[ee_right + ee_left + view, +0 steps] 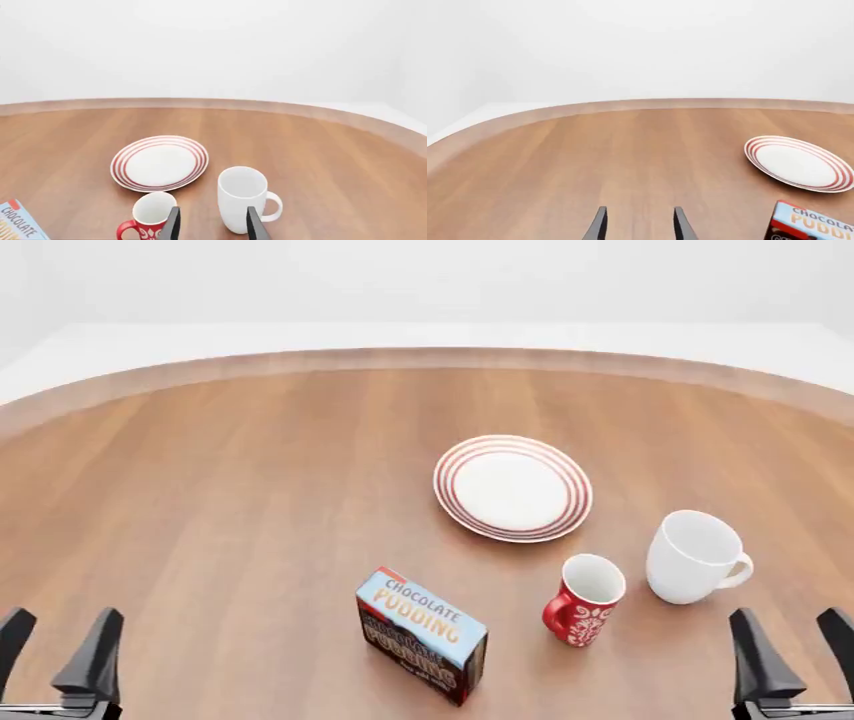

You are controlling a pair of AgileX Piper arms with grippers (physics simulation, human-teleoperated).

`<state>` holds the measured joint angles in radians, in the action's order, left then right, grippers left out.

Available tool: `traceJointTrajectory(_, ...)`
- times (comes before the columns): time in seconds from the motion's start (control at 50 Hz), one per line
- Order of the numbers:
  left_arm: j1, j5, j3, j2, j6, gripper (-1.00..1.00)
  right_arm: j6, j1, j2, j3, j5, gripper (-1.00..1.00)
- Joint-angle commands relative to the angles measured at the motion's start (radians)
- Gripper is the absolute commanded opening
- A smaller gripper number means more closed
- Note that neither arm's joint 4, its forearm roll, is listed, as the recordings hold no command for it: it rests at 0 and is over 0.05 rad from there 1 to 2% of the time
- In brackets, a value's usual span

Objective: Put the chocolate pudding to the right of the plate.

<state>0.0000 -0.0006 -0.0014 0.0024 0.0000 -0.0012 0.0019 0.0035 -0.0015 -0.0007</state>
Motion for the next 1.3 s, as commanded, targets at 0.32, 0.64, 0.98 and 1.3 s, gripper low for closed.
traceJointTrajectory(0.32, 0.0, -0.002, -0.003, 0.006, -0.001, 1.0, -0.019, 0.029, 0.173, -0.002, -0.107, 1.0)
traceJointTrajectory(0.64, 0.0, -0.003, -0.003, 0.007, 0.0, 1.0, -0.051, 0.133, 0.416, -0.491, 0.144, 1.0)
traceJointTrajectory(0.98, 0.0, -0.002, -0.003, 0.007, 0.0, 1.0, -0.1, 0.334, 0.674, -0.786, 0.241, 1.0)
traceJointTrajectory(1.3, 0.0, -0.002, -0.003, 0.006, -0.001, 1.0, -0.134, 0.481, 0.795, -0.967, 0.355, 1.0)
